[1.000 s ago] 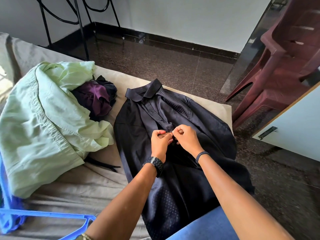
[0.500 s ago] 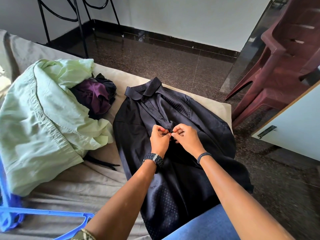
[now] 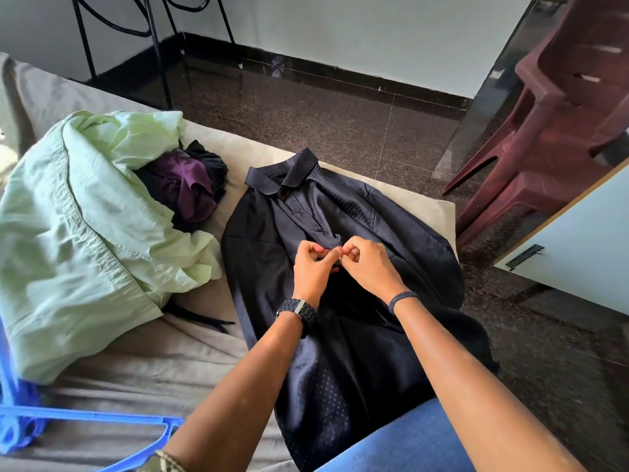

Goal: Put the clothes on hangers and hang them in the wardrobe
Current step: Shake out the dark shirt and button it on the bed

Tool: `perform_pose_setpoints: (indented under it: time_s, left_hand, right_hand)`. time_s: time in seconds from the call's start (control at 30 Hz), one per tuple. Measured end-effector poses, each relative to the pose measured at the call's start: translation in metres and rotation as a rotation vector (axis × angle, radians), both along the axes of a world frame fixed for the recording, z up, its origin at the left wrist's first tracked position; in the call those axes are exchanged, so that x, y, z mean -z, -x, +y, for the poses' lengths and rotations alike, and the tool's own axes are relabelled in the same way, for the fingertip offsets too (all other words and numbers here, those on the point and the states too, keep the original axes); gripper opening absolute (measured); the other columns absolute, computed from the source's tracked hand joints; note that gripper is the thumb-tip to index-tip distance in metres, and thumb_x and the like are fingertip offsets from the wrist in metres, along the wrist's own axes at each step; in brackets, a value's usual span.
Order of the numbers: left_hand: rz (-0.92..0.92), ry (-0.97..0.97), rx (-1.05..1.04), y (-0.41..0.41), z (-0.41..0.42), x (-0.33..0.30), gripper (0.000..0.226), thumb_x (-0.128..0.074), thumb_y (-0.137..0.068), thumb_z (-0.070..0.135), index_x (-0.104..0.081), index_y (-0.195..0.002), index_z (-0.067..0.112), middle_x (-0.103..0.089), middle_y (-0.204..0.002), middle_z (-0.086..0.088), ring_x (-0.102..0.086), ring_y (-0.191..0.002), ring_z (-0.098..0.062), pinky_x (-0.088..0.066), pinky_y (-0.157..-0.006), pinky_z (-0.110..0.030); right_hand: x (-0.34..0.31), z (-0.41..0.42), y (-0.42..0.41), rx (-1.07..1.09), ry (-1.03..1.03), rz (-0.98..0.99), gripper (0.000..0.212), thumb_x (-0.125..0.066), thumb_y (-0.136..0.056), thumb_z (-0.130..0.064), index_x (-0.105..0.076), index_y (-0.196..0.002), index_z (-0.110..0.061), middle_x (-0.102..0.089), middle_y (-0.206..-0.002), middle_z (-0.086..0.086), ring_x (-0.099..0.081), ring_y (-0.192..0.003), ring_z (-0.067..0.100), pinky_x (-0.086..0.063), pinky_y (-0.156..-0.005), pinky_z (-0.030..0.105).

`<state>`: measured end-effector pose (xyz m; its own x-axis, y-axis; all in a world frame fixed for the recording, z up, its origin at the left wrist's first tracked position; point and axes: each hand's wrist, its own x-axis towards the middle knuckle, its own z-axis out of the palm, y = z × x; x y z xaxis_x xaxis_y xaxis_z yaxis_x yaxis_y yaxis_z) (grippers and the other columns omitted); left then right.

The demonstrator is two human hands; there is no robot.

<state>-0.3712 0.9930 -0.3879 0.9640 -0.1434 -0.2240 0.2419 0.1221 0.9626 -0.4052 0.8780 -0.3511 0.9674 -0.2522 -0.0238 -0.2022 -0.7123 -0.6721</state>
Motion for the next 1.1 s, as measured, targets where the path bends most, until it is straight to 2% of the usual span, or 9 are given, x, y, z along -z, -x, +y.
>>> perform_pose_setpoints:
  time_s: [0.13,0.3,0.5,0.7,0.83,0.9,0.97,1.1]
  left_hand:
    - [0.157,0.139,-0.034,-0.003,-0.002,-0.006,0.031,-0.064,-0.086,-0.002,-0.039,-0.080,0.015,-0.055,-0.071,-0.006,-0.057,-0.061,-0.011,-0.053,-0.058,-0.020]
    - [0.318,0.265,-0.057,-0.002,-0.002,-0.003,0.033,-0.058,-0.089,-0.005,-0.035,-0.080,0.017,-0.051,-0.069,-0.003,-0.053,-0.059,-0.011,-0.050,-0.057,-0.020]
    - [0.395,0.354,-0.113,0.000,-0.005,-0.005,0.035,-0.054,-0.090,-0.009,-0.034,-0.078,0.017,-0.052,-0.071,-0.005,-0.056,-0.063,-0.013,-0.053,-0.055,-0.019]
    - [0.412,0.401,-0.142,0.002,-0.007,-0.004,0.037,-0.047,-0.090,-0.015,-0.034,-0.076,0.017,-0.056,-0.077,-0.007,-0.058,-0.070,-0.013,-0.051,-0.052,-0.016]
    - [0.487,0.447,-0.187,-0.001,-0.009,-0.005,0.037,-0.051,-0.090,-0.012,-0.034,-0.073,0.016,-0.051,-0.072,-0.005,-0.057,-0.068,-0.013,-0.052,-0.053,-0.016]
    - [0.524,0.474,-0.202,-0.003,-0.010,-0.004,0.035,-0.052,-0.090,-0.012,-0.037,-0.071,0.014,-0.052,-0.071,-0.006,-0.057,-0.067,-0.014,-0.053,-0.054,-0.017]
    - [0.572,0.488,-0.214,-0.002,-0.011,-0.004,0.028,-0.053,-0.089,-0.013,-0.044,-0.074,0.010,-0.055,-0.073,-0.008,-0.058,-0.067,-0.015,-0.054,-0.055,-0.019]
    - [0.568,0.427,-0.219,-0.005,-0.014,-0.006,0.027,-0.058,-0.087,-0.011,-0.046,-0.073,0.009,-0.052,-0.068,-0.007,-0.054,-0.062,-0.014,-0.053,-0.053,-0.019]
  right_hand:
    - [0.007,0.002,0.006,0.035,-0.056,-0.056,0.005,-0.063,-0.088,-0.017,-0.062,-0.083,-0.016,-0.064,-0.075,-0.001,-0.061,-0.069,0.011,-0.050,-0.063,0.019]
    - [0.010,0.007,0.010,0.061,-0.117,-0.088,0.001,-0.065,-0.088,-0.016,-0.065,-0.088,-0.015,-0.065,-0.079,-0.003,-0.064,-0.073,0.009,-0.051,-0.065,0.014]
    - [0.016,0.009,0.015,0.074,-0.172,-0.135,0.009,-0.062,-0.090,-0.013,-0.066,-0.096,-0.017,-0.066,-0.080,-0.002,-0.065,-0.073,0.007,-0.056,-0.072,0.025]
    - [0.013,0.008,0.013,0.106,-0.281,-0.134,0.012,-0.061,-0.091,-0.012,-0.068,-0.084,-0.020,-0.069,-0.077,-0.003,-0.069,-0.076,0.015,-0.060,-0.068,0.032]
    - [0.014,0.007,0.007,0.068,-0.139,-0.141,0.011,-0.061,-0.091,-0.016,-0.071,-0.090,-0.012,-0.069,-0.083,-0.001,-0.066,-0.079,0.012,-0.057,-0.074,0.033]
    - [0.013,0.008,0.005,0.061,-0.063,-0.136,0.011,-0.060,-0.091,-0.016,-0.069,-0.090,-0.011,-0.068,-0.087,0.001,-0.063,-0.080,0.013,-0.054,-0.076,0.029]
    - [0.012,0.009,0.006,0.040,0.000,-0.136,0.010,-0.059,-0.091,-0.015,-0.066,-0.088,-0.010,-0.065,-0.088,0.003,-0.059,-0.077,0.012,-0.049,-0.072,0.022]
    - [0.014,0.012,0.012,0.028,0.046,-0.165,0.013,-0.059,-0.091,-0.015,-0.063,-0.082,-0.007,-0.062,-0.083,0.004,-0.058,-0.071,0.016,-0.048,-0.068,0.027]
